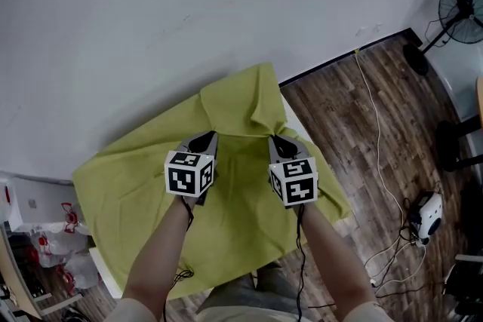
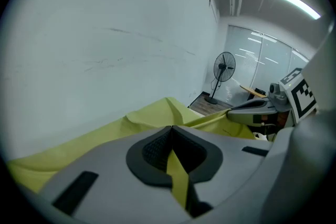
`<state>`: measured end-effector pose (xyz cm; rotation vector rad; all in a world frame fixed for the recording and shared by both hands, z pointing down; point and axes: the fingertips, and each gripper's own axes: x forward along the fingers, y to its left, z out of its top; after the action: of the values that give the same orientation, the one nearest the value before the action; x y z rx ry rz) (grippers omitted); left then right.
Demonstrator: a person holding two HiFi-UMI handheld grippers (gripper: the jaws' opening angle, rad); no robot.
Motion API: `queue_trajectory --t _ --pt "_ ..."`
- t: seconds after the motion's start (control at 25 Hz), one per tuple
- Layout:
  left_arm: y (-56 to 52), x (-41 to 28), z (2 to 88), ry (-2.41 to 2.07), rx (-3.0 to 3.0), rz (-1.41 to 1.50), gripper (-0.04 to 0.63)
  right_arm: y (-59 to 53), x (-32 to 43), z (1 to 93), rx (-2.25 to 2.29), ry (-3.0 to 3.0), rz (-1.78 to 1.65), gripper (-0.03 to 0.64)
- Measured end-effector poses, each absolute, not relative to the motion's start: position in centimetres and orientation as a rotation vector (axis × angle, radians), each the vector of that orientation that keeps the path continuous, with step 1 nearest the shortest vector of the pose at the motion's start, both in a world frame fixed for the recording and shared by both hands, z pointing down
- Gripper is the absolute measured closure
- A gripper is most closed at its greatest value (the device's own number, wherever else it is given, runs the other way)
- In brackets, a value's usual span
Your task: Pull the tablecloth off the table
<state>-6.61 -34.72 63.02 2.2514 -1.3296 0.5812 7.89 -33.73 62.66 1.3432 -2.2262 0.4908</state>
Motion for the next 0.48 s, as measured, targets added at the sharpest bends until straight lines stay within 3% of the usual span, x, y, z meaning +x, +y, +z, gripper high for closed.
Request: queue_trajectory --t 0.48 --pt "-33.1 -7.4 47.7 -1.422 2.424 0.407 0.575 -31.4 7.3 47.1 1.490 -2.397 0.228 0.585"
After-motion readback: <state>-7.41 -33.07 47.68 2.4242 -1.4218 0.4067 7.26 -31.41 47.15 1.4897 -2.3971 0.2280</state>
